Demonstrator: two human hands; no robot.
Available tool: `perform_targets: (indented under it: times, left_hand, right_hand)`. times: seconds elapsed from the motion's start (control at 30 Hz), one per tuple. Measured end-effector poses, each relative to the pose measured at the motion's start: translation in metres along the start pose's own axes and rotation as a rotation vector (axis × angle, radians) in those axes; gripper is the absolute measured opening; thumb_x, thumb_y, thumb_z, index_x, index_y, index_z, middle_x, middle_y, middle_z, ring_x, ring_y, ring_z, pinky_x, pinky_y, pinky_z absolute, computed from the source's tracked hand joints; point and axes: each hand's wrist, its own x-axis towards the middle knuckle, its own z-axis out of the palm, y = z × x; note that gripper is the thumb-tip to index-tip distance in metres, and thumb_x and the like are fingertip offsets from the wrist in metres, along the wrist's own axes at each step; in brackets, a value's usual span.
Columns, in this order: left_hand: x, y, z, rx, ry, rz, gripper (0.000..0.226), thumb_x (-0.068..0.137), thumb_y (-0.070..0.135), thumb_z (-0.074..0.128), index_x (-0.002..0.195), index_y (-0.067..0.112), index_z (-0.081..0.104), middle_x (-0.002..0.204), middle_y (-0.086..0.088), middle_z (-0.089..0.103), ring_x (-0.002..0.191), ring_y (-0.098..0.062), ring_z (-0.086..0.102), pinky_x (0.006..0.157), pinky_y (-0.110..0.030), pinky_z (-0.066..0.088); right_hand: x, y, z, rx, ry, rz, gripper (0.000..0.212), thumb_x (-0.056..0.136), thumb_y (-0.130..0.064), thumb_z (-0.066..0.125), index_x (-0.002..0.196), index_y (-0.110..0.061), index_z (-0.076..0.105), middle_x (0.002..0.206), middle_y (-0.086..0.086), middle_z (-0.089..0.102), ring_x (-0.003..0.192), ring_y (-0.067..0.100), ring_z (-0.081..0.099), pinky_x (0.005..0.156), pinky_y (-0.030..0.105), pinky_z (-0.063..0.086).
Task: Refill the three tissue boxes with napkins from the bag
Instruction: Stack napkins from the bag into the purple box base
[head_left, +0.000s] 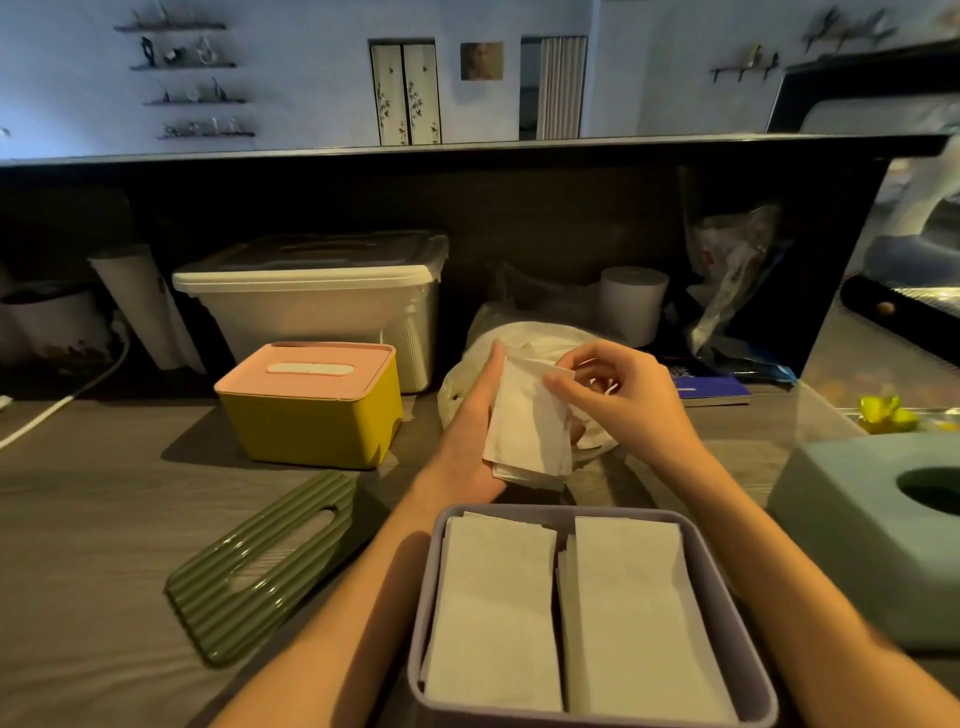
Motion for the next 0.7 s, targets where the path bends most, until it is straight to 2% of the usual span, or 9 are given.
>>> perform_targets:
  times: [0.1, 0.17, 0.23, 0.3, 0.37, 0.47, 0.57, 0.7]
  left_hand:
    - [0.001, -0.008, -0.008, 0.081, 0.005, 0.026, 0.055, 0.085, 0.038, 0.073, 0.136, 0.026, 0.053, 0.12, -0.008, 0.073, 0.111, -0.027, 0.07, 0.092, -0.044, 0.058]
    - [0.004, -0.011, -0.014, 0.093, 0.0, 0.034, 0.062, 0.086, 0.024, 0.077, 0.141, 0.024, 0.048, 0.127, -0.011, 0.069, 0.117, -0.031, 0.067, 0.097, -0.047, 0.056]
    - [0.004, -0.011, -0.016, 0.087, -0.014, 0.048, 0.066, 0.084, 0.023, 0.078, 0.142, 0.025, 0.046, 0.13, -0.012, 0.067, 0.12, -0.032, 0.065, 0.1, -0.05, 0.054]
    - [0.004, -0.009, -0.017, 0.088, -0.041, 0.077, 0.064, 0.082, 0.024, 0.078, 0.139, 0.028, 0.047, 0.129, -0.01, 0.068, 0.119, -0.032, 0.065, 0.102, -0.05, 0.053]
    - [0.002, -0.008, -0.017, 0.09, -0.073, 0.091, 0.057, 0.083, 0.021, 0.075, 0.133, 0.031, 0.049, 0.124, -0.009, 0.071, 0.112, -0.03, 0.07, 0.096, -0.047, 0.056]
    - [0.003, -0.007, -0.02, 0.116, -0.093, 0.09, 0.045, 0.091, 0.017, 0.071, 0.128, 0.033, 0.05, 0.117, -0.007, 0.074, 0.105, -0.029, 0.073, 0.084, -0.041, 0.061]
    - [0.001, -0.007, -0.02, 0.179, -0.086, 0.081, 0.051, 0.091, 0.02, 0.071, 0.136, 0.029, 0.048, 0.119, -0.009, 0.073, 0.105, -0.028, 0.073, 0.079, -0.037, 0.061]
    - [0.001, -0.007, -0.02, 0.238, -0.106, 0.098, 0.049, 0.091, 0.023, 0.07, 0.135, 0.03, 0.049, 0.12, -0.007, 0.073, 0.104, -0.027, 0.073, 0.084, -0.038, 0.06]
  right_hand:
    - [-0.002, 0.0, 0.001, -0.028, 0.085, -0.041, 0.016, 0.09, -0.033, 0.077, 0.1, -0.023, 0.07, 0.094, -0.015, 0.069, 0.089, -0.005, 0.064, 0.064, 0.008, 0.049]
    - [0.0, 0.002, -0.002, -0.029, 0.145, 0.013, 0.023, 0.089, -0.04, 0.075, 0.106, -0.026, 0.067, 0.098, -0.017, 0.067, 0.09, 0.0, 0.065, 0.066, 0.012, 0.052]
    - [0.003, 0.001, -0.007, -0.016, 0.078, 0.174, 0.028, 0.089, -0.046, 0.073, 0.11, -0.03, 0.064, 0.101, -0.018, 0.064, 0.091, 0.004, 0.064, 0.064, 0.015, 0.051]
    - [0.004, 0.003, -0.011, 0.042, -0.048, 0.26, 0.02, 0.092, -0.047, 0.069, 0.107, -0.032, 0.068, 0.1, -0.015, 0.067, 0.095, 0.007, 0.063, 0.068, 0.016, 0.048]
    - [0.004, 0.003, -0.014, 0.133, -0.077, 0.259, 0.012, 0.095, -0.041, 0.068, 0.102, -0.033, 0.074, 0.096, -0.011, 0.072, 0.095, 0.01, 0.065, 0.072, 0.018, 0.049]
    - [0.004, 0.004, -0.015, 0.218, -0.025, 0.274, 0.016, 0.095, -0.035, 0.069, 0.107, -0.027, 0.077, 0.1, -0.009, 0.074, 0.098, 0.01, 0.065, 0.071, 0.018, 0.048]
    - [0.004, 0.003, -0.015, 0.233, 0.071, 0.262, 0.022, 0.096, -0.035, 0.067, 0.111, -0.022, 0.076, 0.103, -0.006, 0.073, 0.101, 0.01, 0.064, 0.073, 0.02, 0.048]
    - [0.004, 0.004, -0.013, 0.12, -0.104, 0.336, 0.024, 0.096, -0.047, 0.064, 0.098, -0.025, 0.072, 0.095, -0.005, 0.073, 0.093, 0.012, 0.067, 0.078, 0.028, 0.053]
